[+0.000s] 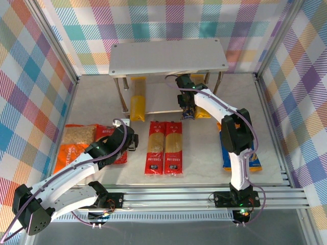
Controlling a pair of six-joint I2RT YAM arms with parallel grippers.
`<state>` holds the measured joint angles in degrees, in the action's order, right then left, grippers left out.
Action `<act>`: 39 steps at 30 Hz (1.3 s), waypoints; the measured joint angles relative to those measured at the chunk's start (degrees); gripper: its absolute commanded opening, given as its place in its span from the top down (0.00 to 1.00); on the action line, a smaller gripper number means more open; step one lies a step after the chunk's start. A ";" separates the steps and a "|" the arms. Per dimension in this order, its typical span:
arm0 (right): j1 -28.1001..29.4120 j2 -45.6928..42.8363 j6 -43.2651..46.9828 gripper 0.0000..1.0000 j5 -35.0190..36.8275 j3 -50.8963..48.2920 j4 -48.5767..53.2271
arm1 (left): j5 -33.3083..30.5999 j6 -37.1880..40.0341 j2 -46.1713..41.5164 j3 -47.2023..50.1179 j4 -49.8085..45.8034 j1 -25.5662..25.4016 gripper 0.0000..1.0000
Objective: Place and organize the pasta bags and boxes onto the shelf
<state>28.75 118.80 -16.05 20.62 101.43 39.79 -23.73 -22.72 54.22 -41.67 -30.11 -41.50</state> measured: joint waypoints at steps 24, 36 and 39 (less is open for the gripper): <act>-1.01 -0.09 -1.33 0.30 1.42 0.15 -2.99 | 1.46 -0.94 -1.46 0.70 -1.51 -0.02 0.49; -1.07 -14.51 -1.68 0.28 -2.01 -12.52 -3.72 | 3.61 -4.57 1.18 3.56 -0.70 -3.63 0.47; -1.05 -21.62 -2.58 0.26 -3.56 -19.04 -4.22 | 4.02 -6.23 3.80 4.42 0.72 -6.71 0.45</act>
<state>27.70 97.19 -18.63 17.06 82.39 35.57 -19.70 -28.95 58.02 -37.26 -29.39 -48.21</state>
